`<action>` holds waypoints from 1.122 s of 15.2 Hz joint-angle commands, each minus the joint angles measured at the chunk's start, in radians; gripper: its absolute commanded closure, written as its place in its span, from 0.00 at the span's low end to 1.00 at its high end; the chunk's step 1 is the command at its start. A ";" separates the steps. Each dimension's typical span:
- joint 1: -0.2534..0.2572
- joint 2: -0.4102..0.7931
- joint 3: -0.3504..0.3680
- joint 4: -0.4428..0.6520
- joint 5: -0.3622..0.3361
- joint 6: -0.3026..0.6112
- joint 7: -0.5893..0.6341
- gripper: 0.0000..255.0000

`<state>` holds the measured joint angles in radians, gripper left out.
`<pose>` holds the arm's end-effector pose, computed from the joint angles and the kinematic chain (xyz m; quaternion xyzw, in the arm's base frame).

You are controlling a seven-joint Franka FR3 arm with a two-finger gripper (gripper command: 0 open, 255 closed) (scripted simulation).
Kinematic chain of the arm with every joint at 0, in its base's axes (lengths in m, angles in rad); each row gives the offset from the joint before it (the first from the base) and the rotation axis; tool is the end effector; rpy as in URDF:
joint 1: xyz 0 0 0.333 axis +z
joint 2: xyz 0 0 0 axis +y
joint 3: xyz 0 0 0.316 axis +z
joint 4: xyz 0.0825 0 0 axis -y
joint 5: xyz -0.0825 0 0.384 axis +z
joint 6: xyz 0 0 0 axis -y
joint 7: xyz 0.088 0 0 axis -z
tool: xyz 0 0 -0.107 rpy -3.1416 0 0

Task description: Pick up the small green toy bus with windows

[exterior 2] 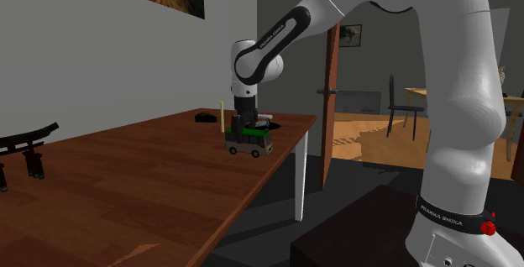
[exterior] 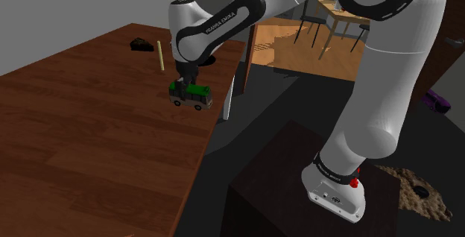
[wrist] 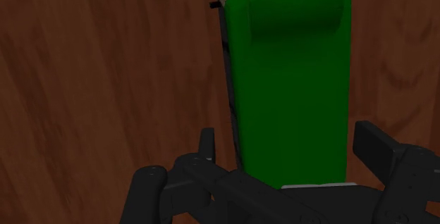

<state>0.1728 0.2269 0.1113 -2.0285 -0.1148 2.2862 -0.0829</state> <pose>0.5700 0.1617 0.3400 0.9755 0.2170 0.0195 0.0296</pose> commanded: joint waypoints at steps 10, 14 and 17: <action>0.000 0.003 0.000 -0.003 -0.001 0.006 0.001 1.00; -0.001 -0.026 0.002 0.016 0.007 -0.042 -0.007 1.00; -0.002 -0.046 0.003 0.033 0.012 -0.078 -0.012 1.00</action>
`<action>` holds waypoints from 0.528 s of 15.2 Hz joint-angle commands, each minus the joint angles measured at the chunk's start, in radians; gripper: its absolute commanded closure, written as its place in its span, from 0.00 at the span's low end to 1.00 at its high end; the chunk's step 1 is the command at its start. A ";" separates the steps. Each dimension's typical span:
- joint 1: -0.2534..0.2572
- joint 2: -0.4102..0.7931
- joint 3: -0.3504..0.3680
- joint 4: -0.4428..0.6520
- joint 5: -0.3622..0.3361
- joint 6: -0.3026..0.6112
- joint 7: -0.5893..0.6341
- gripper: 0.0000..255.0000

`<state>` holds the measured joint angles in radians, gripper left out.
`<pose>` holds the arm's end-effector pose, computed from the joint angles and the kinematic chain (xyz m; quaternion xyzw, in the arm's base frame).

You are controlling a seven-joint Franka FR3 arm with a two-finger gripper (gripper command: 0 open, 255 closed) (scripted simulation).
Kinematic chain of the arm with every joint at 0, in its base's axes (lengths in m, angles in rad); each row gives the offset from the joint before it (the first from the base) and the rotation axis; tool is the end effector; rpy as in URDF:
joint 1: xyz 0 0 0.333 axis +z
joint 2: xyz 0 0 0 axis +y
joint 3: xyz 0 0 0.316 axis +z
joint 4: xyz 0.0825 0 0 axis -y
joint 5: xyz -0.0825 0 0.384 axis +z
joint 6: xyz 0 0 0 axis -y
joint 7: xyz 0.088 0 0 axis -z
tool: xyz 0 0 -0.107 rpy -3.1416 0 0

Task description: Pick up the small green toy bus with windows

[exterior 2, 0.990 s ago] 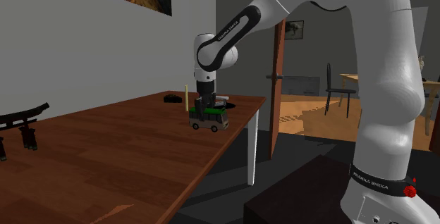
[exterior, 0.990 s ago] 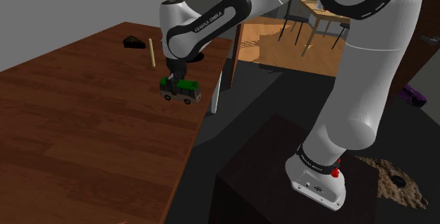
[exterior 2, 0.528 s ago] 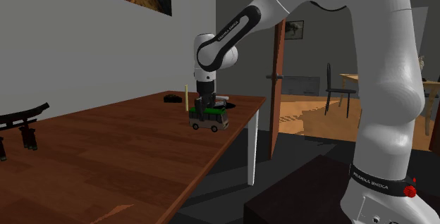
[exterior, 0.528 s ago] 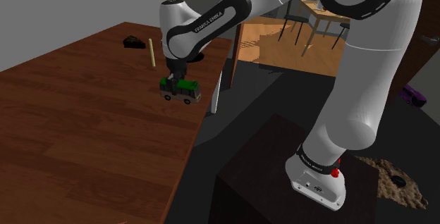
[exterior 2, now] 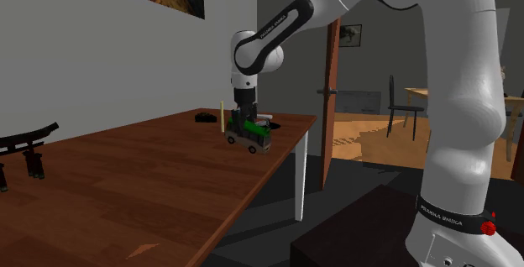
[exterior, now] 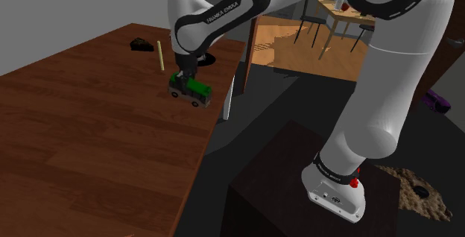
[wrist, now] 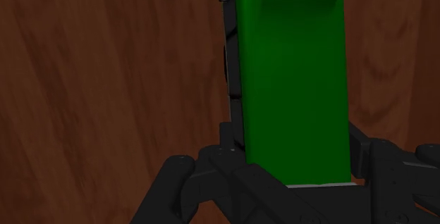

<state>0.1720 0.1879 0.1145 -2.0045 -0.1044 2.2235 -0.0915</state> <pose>0.5690 0.1622 0.3680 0.9755 0.2170 0.0194 0.0296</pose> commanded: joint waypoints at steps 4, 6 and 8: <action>-0.001 -0.030 0.001 0.035 0.008 -0.063 -0.010 1.00; -0.002 -0.041 0.002 0.049 0.011 -0.088 -0.012 1.00; -0.002 -0.050 0.002 0.064 0.014 -0.113 -0.015 1.00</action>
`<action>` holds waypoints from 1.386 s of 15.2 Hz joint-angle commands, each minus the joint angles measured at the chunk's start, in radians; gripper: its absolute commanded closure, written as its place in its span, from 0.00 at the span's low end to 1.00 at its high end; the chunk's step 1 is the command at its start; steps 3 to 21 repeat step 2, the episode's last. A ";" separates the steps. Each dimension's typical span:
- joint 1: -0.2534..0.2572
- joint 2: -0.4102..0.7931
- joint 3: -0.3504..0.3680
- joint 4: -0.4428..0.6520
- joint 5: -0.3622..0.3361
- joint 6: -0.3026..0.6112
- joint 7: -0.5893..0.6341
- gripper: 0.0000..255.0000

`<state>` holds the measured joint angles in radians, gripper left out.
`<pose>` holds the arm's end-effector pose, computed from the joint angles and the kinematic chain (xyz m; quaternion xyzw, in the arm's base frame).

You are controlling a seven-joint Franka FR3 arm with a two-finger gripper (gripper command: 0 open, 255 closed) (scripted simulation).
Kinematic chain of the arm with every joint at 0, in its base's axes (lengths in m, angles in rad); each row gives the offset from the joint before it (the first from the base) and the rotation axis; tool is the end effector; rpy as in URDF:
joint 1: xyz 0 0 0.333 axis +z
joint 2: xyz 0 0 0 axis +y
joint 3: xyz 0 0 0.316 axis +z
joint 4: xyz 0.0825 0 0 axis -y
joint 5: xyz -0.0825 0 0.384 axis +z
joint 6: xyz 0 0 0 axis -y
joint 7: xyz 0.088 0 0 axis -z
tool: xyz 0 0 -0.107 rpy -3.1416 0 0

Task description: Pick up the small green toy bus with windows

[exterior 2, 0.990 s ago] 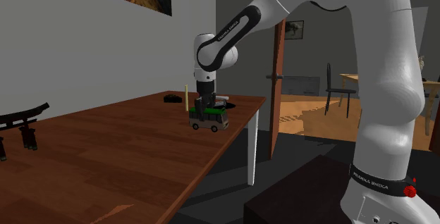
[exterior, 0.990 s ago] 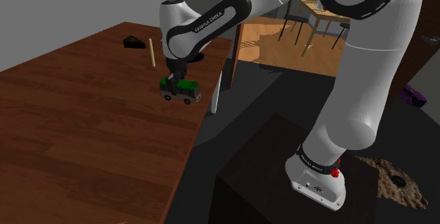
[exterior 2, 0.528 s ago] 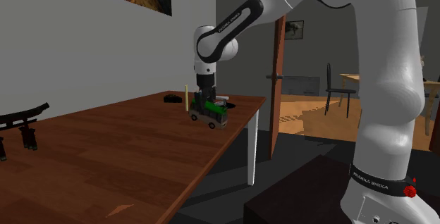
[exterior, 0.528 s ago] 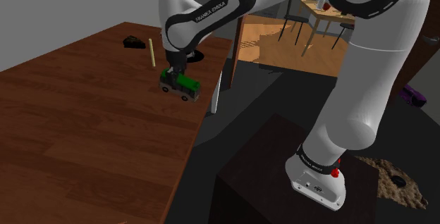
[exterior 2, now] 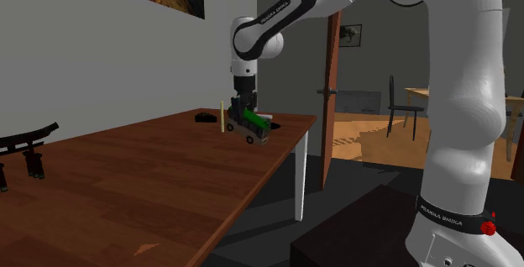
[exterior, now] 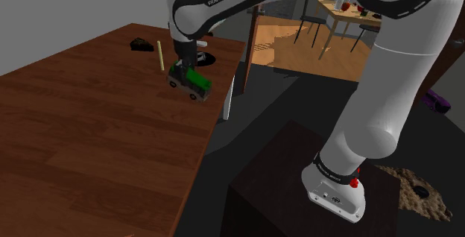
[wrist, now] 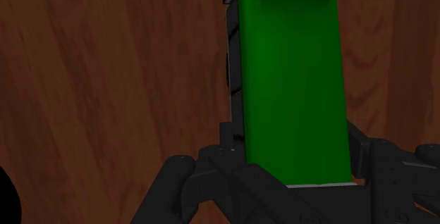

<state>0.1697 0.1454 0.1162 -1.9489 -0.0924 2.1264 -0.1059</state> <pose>0.5703 0.1613 0.4097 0.9755 0.2170 0.0194 0.0296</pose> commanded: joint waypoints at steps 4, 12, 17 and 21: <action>0.000 -0.009 0.001 0.010 0.002 -0.018 -0.001 1.00; 0.000 -0.009 0.001 0.010 0.002 -0.018 -0.001 1.00; 0.000 -0.009 0.001 0.010 0.002 -0.018 -0.001 1.00; 0.000 -0.009 0.001 0.010 0.002 -0.018 -0.001 1.00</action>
